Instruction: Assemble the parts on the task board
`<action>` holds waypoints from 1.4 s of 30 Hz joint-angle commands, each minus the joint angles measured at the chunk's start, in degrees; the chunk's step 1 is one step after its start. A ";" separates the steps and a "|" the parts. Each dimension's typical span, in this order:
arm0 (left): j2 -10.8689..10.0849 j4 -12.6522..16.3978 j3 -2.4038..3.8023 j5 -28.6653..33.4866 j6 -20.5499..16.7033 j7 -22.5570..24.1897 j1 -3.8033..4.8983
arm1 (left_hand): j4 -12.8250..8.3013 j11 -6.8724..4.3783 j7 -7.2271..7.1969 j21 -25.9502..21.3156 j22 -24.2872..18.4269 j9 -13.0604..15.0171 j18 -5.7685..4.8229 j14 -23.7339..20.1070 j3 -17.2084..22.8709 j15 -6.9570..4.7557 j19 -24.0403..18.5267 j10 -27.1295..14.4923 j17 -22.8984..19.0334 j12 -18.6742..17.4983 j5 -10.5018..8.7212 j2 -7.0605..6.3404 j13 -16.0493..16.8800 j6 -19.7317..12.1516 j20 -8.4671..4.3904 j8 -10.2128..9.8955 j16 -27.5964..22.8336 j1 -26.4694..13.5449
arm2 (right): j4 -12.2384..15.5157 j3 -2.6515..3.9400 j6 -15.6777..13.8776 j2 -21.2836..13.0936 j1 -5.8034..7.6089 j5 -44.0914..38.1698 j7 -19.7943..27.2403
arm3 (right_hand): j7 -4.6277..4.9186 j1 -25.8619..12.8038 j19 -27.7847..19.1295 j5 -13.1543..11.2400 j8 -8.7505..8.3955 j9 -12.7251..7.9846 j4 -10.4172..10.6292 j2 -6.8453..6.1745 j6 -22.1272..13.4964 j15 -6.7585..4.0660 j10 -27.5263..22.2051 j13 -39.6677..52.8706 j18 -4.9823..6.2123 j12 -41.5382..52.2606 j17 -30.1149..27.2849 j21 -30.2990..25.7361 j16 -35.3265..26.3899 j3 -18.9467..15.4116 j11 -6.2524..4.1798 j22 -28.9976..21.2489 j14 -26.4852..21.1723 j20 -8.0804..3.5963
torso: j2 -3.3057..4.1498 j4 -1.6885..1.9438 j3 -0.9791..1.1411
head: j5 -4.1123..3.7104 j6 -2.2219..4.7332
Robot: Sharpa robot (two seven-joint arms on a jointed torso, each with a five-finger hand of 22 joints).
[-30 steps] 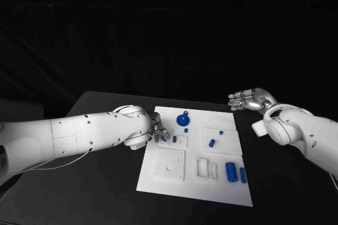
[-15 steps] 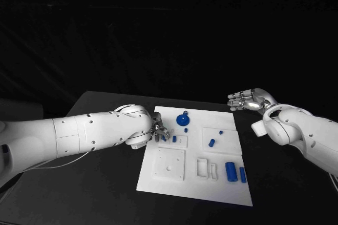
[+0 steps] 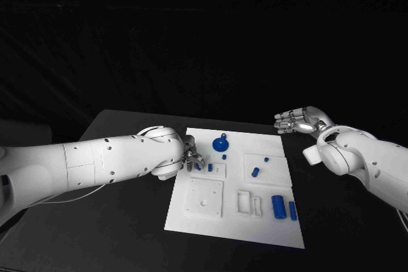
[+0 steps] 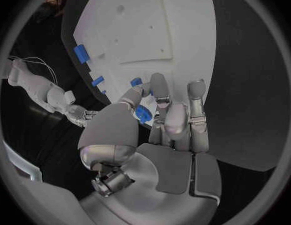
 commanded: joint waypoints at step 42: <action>-0.93 3.00 -0.77 -2.36 1.29 -1.43 -1.50 | 2.39 -1.70 -6.74 -0.11 1.06 -4.48 -0.13 0.41 0.28 -0.22 -0.13 1.56 0.45 0.18 -4.30 -0.56 -0.75 11.96 0.36 -0.10 -0.20 3.83 | -0.01 0.02 0.80 -0.11 -0.21 -0.51 0.66 | 0.10 0.42 -0.56 0.18 -0.35 -0.10 -0.25 -0.06 -0.53 0.05 -0.71 -0.09 0.30 -0.32 -0.08 0.15 -0.21 -0.16 0.21 -0.07 -0.47 0.09 | 0.02 0.01 -0.04 | -0.10 -0.55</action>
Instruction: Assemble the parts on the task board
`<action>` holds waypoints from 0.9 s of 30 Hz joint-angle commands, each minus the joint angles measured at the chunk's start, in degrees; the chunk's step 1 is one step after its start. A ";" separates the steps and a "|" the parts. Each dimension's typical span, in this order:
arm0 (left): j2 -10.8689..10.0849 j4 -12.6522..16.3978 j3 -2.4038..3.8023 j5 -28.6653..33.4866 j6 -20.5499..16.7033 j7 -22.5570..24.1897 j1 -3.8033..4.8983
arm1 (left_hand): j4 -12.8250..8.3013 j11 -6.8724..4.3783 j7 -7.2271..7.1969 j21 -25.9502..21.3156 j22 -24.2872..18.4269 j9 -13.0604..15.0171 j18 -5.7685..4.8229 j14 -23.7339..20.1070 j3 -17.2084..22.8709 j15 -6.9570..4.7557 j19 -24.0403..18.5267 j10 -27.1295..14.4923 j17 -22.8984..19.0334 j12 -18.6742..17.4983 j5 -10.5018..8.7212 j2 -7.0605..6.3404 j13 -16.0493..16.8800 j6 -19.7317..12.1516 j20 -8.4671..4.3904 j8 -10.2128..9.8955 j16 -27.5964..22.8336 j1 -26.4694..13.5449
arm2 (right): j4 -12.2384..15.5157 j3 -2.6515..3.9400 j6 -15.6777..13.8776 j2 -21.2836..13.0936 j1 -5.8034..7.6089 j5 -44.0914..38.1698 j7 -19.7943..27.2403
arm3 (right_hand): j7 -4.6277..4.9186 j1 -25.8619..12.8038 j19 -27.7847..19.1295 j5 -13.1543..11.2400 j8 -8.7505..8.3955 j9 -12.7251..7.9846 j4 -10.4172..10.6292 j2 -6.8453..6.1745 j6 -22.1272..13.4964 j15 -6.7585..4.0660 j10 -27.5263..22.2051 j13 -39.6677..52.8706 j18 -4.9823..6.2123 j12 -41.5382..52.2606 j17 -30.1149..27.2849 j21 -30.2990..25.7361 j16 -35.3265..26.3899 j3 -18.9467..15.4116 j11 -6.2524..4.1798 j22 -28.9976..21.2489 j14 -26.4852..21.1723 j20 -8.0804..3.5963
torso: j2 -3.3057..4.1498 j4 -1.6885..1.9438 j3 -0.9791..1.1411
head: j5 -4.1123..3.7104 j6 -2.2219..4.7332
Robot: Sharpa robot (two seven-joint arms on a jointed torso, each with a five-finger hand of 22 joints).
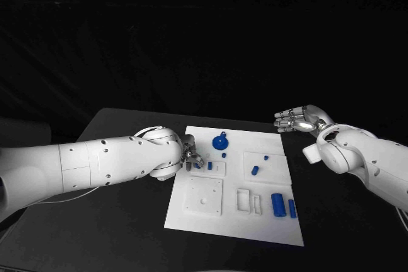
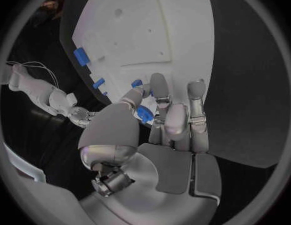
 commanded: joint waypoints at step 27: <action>1.19 0.74 -0.77 -1.89 4.35 -1.64 -1.35 | 0.57 -1.73 -6.72 -0.14 1.08 -4.43 -0.04 0.29 0.41 -0.31 0.27 1.57 -0.14 -0.03 -0.30 1.27 -0.15 11.85 0.08 0.33 -0.32 1.67 | -0.16 0.02 0.94 0.26 -0.26 -0.44 0.79 | -0.05 0.17 -0.35 -0.03 -0.34 -0.04 -0.43 -0.02 -0.29 0.07 -0.59 -0.09 0.34 -0.31 -0.09 0.15 -0.21 1.13 0.00 -0.07 -0.55 -0.12 | 0.01 -0.07 0.03 | 0.14 -0.15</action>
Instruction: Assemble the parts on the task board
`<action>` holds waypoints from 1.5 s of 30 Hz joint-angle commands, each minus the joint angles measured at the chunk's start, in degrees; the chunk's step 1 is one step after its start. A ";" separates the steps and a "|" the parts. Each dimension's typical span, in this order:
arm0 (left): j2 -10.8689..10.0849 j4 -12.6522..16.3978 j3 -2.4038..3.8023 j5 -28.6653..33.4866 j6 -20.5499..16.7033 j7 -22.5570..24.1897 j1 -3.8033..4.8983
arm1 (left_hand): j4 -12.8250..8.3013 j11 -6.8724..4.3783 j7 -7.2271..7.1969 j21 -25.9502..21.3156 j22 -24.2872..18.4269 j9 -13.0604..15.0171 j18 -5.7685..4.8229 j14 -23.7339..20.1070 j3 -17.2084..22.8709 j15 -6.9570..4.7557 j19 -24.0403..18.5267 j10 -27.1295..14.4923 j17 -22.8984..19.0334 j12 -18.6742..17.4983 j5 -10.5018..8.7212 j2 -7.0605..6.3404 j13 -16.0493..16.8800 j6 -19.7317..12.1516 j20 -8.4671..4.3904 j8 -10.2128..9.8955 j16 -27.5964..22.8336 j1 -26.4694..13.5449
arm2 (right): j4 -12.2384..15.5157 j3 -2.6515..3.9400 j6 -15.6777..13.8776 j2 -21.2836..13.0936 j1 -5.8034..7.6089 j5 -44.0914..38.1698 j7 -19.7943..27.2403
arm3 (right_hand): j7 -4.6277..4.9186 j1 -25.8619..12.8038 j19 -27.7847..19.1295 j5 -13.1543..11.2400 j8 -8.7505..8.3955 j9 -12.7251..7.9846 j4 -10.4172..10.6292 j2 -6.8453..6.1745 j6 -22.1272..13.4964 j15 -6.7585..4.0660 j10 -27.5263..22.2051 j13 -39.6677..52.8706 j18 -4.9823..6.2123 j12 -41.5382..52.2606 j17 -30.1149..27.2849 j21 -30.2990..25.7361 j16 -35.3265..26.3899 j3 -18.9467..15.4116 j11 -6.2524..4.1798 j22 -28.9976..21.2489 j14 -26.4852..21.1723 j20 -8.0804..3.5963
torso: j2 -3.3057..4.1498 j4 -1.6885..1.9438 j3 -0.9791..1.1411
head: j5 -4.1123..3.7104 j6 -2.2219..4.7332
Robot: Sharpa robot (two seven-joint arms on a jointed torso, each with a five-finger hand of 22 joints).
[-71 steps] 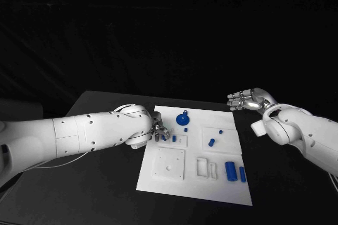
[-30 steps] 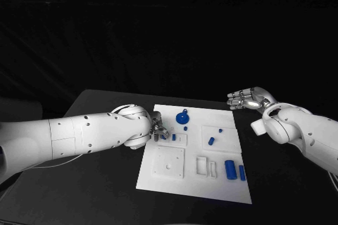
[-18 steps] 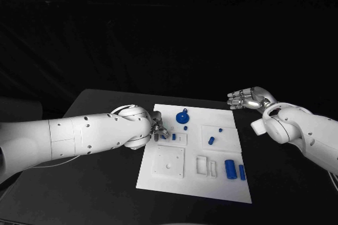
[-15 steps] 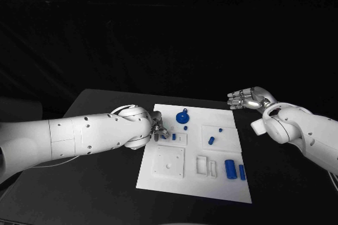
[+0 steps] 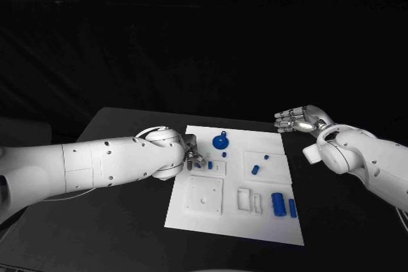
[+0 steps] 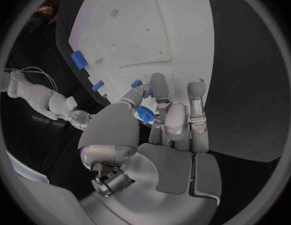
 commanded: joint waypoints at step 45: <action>-0.61 -0.29 -0.73 -2.72 2.95 -0.56 -1.30 | 1.71 -1.63 -6.61 -0.54 1.06 -5.90 0.10 0.08 2.57 -0.19 0.52 1.57 -0.39 0.01 -4.52 1.66 -0.58 11.83 0.25 0.31 -0.62 1.79 | -0.44 0.02 0.91 0.22 -0.20 -0.33 0.92 | -0.02 0.03 -0.43 0.09 -0.34 -0.06 -0.06 -0.10 -0.48 -0.04 -0.85 -0.11 0.33 -0.33 -0.10 0.14 -0.22 0.65 0.02 -0.07 -0.59 -0.08 | 0.00 0.03 -0.10 | 0.00 -0.04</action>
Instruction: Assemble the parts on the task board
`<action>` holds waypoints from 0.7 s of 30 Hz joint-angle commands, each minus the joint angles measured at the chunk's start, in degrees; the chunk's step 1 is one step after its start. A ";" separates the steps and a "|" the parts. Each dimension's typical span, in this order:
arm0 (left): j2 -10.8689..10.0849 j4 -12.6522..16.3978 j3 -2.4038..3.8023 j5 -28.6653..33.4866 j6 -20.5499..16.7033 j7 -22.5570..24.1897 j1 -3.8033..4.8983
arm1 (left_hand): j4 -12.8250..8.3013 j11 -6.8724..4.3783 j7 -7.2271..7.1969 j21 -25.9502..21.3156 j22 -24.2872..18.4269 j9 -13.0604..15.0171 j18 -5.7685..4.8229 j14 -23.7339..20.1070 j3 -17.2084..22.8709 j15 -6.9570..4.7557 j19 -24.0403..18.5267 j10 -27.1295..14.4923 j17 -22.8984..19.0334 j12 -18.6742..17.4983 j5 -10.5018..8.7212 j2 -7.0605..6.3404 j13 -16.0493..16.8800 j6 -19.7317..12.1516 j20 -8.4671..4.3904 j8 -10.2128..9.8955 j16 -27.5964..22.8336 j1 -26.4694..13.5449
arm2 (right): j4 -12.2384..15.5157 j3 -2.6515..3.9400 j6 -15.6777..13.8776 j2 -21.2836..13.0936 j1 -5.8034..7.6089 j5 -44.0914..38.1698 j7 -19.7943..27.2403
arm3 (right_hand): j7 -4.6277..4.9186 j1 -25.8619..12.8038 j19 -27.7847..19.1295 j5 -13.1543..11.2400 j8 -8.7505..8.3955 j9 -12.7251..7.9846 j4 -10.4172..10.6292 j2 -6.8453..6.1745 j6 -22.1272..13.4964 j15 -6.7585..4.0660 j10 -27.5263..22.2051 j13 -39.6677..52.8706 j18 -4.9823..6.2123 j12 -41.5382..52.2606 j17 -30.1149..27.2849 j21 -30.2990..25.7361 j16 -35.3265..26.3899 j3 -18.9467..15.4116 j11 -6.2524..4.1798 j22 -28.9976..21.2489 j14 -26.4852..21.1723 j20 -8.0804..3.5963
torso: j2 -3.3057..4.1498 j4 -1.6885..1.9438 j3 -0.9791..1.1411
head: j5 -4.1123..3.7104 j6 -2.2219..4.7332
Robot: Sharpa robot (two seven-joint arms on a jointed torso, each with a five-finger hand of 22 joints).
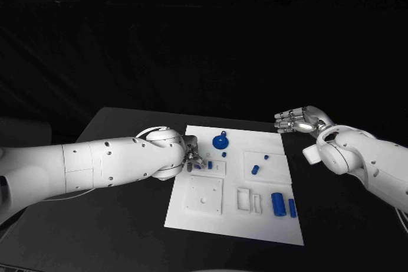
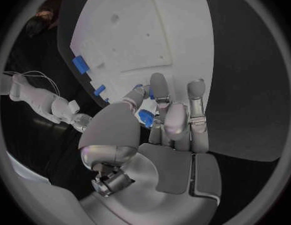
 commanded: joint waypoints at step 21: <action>-0.33 -0.58 -0.84 -1.40 0.05 -1.30 -1.12 | -0.91 -1.63 -6.63 0.03 1.08 -9.53 0.30 -0.04 1.98 -0.50 0.36 1.56 -0.06 0.08 -0.38 1.36 -0.13 11.72 0.15 -0.26 -0.15 0.43 | -0.08 0.02 0.87 0.09 -0.04 -0.38 0.68 | 0.01 0.01 -0.45 0.19 -0.35 -0.07 0.01 -0.12 -0.54 0.02 -0.47 -0.07 0.34 -0.33 -0.05 0.15 -0.22 0.30 0.02 -0.07 -0.31 -0.08 | 0.00 -0.03 0.05 | 0.30 0.00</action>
